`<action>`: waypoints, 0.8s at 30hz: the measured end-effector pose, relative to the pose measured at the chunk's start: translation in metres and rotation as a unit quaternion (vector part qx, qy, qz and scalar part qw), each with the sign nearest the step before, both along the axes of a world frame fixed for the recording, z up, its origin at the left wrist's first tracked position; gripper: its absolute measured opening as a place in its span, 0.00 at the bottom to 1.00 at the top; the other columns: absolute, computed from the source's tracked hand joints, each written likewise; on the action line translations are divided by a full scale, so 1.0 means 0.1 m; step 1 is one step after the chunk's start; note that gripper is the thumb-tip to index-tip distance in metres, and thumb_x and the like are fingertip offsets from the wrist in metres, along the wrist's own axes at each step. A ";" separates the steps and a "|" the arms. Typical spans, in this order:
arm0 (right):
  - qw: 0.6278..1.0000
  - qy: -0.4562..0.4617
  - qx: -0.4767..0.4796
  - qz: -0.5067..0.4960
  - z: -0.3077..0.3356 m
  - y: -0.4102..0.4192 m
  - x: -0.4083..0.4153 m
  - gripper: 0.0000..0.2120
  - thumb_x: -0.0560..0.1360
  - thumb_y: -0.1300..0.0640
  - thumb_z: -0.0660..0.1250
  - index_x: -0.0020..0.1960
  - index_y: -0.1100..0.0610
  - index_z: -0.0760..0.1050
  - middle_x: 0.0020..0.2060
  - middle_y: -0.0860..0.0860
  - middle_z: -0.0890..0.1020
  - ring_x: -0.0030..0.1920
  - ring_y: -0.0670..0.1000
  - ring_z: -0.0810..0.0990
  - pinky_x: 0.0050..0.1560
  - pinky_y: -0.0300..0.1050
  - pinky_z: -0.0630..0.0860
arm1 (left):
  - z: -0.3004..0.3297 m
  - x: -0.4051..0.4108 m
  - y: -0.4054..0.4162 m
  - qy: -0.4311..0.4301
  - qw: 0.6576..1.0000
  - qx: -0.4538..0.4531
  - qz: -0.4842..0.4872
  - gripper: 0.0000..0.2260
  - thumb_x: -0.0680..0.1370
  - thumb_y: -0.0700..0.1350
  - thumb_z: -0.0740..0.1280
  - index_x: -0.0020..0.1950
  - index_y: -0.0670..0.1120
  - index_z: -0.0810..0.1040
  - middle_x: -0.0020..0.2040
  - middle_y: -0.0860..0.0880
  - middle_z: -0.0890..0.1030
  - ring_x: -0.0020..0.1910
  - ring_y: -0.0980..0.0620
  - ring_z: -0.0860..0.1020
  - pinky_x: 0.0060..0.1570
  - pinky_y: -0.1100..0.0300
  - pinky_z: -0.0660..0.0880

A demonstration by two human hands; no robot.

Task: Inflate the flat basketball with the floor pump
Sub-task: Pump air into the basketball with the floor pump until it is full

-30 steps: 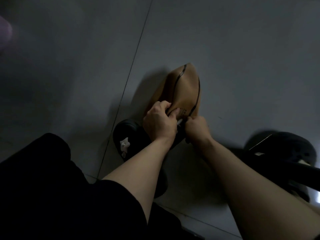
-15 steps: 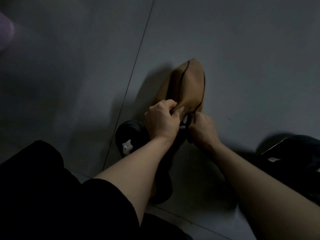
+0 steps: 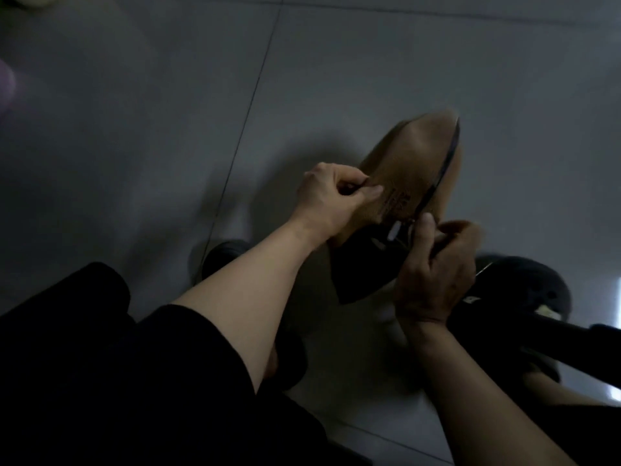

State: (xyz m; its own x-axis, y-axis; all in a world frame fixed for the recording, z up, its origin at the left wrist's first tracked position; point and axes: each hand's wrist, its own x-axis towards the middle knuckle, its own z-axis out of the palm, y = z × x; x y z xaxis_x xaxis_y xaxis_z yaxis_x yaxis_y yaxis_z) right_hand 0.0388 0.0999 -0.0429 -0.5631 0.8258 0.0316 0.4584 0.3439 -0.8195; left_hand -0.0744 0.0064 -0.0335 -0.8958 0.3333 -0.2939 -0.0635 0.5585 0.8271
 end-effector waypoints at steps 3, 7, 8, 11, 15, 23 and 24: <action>0.989 -0.137 -0.054 -0.010 -0.05 0.23 0.04 0.16 0.80 0.49 0.59 0.53 0.62 0.74 0.47 0.59 0.78 0.47 0.58 0.76 0.40 0.38 0.56 | -0.19 0.09 0.15 -0.049 0.998 -0.023 -0.018 0.08 0.71 0.52 0.71 0.45 0.49 0.83 0.42 0.50 0.84 0.43 0.51 0.81 0.47 0.47 0.79; 0.978 -0.149 -0.118 0.082 -0.07 0.49 -0.04 0.16 0.81 0.51 0.59 0.39 0.58 0.77 0.33 0.52 0.77 0.36 0.51 0.74 0.34 0.45 0.58 | -0.16 0.14 0.34 0.063 0.995 -0.070 0.009 0.10 0.71 0.49 0.72 0.51 0.47 0.81 0.46 0.52 0.82 0.46 0.54 0.79 0.50 0.55 0.77; 0.972 -0.129 -0.173 0.095 -0.02 0.56 -0.10 0.17 0.80 0.52 0.61 0.37 0.58 0.77 0.28 0.50 0.76 0.32 0.48 0.73 0.31 0.44 0.61 | -0.10 0.13 0.38 0.143 0.986 -0.087 0.015 0.10 0.71 0.48 0.72 0.50 0.47 0.79 0.45 0.52 0.80 0.44 0.54 0.78 0.47 0.57 0.76; 0.917 -0.106 -0.365 0.118 0.13 0.68 -0.28 0.14 0.78 0.54 0.66 0.39 0.63 0.80 0.25 0.52 0.77 0.22 0.44 0.72 0.20 0.36 0.64 | 0.06 0.20 0.46 0.223 0.969 -0.105 -0.029 0.09 0.70 0.52 0.72 0.40 0.49 0.75 0.36 0.55 0.73 0.35 0.55 0.73 0.35 0.60 0.70; 0.852 -0.100 -0.498 0.128 0.21 0.65 -0.34 0.10 0.78 0.56 0.65 0.49 0.63 0.78 0.35 0.57 0.81 0.23 0.47 0.77 0.25 0.40 0.65 | 0.10 0.26 0.39 0.180 0.976 -0.119 -0.040 0.06 0.72 0.49 0.71 0.38 0.49 0.76 0.36 0.55 0.74 0.35 0.56 0.74 0.35 0.61 0.72; 0.779 -0.099 -0.595 0.170 0.27 0.64 -0.37 0.09 0.79 0.58 0.61 0.55 0.60 0.77 0.46 0.57 0.84 0.32 0.50 0.83 0.30 0.40 0.68 | 0.27 0.20 0.10 0.193 0.948 -0.200 -0.153 0.06 0.75 0.47 0.68 0.38 0.48 0.77 0.36 0.52 0.76 0.36 0.54 0.75 0.34 0.57 0.72; 0.777 -0.109 -0.593 0.182 0.30 0.66 -0.38 0.09 0.79 0.58 0.61 0.55 0.60 0.77 0.46 0.58 0.84 0.32 0.50 0.83 0.28 0.39 0.67 | 0.29 0.16 0.08 0.169 0.948 -0.211 -0.170 0.09 0.76 0.48 0.66 0.36 0.50 0.75 0.34 0.53 0.75 0.33 0.55 0.74 0.32 0.58 0.70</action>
State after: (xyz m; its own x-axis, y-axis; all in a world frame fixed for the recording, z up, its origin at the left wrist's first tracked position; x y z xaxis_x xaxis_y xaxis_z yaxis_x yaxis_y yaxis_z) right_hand 0.0004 0.1659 -0.0131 -0.6514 -0.0139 -0.7586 0.6802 -0.4538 -0.5757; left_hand -0.0584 0.0143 -0.0047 -0.8244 0.5364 -0.1808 0.4080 0.7845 0.4671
